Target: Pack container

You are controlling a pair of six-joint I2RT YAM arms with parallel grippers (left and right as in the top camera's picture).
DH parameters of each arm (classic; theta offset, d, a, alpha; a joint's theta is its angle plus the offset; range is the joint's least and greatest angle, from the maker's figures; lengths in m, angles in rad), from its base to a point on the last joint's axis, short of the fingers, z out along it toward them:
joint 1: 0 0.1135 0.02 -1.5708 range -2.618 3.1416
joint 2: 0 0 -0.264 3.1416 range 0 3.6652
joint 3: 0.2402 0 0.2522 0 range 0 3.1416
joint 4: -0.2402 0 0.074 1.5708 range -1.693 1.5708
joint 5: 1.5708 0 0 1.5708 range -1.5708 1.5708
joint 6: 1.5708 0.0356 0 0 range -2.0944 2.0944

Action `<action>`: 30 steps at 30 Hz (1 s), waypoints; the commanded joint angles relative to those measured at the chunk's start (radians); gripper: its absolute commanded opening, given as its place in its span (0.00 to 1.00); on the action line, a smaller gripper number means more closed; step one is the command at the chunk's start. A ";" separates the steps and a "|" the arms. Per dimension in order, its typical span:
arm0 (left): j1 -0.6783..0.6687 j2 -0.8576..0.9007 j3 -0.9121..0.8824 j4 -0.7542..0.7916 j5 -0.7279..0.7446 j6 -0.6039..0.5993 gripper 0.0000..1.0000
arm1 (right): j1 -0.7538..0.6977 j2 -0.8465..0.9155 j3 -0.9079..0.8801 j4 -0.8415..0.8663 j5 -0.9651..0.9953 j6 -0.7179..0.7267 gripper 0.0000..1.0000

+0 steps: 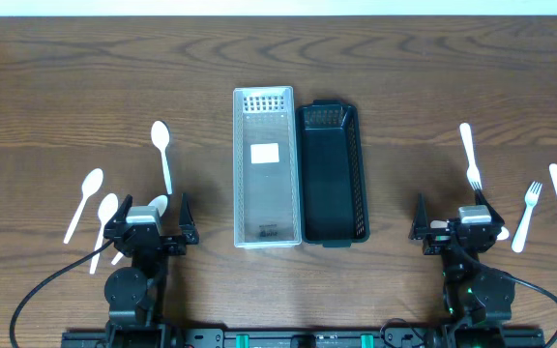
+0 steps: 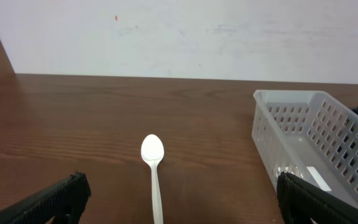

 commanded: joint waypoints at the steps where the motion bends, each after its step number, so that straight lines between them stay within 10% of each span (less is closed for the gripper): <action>1: -0.003 0.003 -0.016 -0.041 -0.002 0.006 0.98 | 0.010 -0.001 -0.002 -0.005 -0.004 -0.010 0.99; 30: -0.003 0.003 -0.016 -0.041 -0.002 0.006 0.98 | 0.010 -0.002 -0.002 -0.004 -0.004 -0.010 0.99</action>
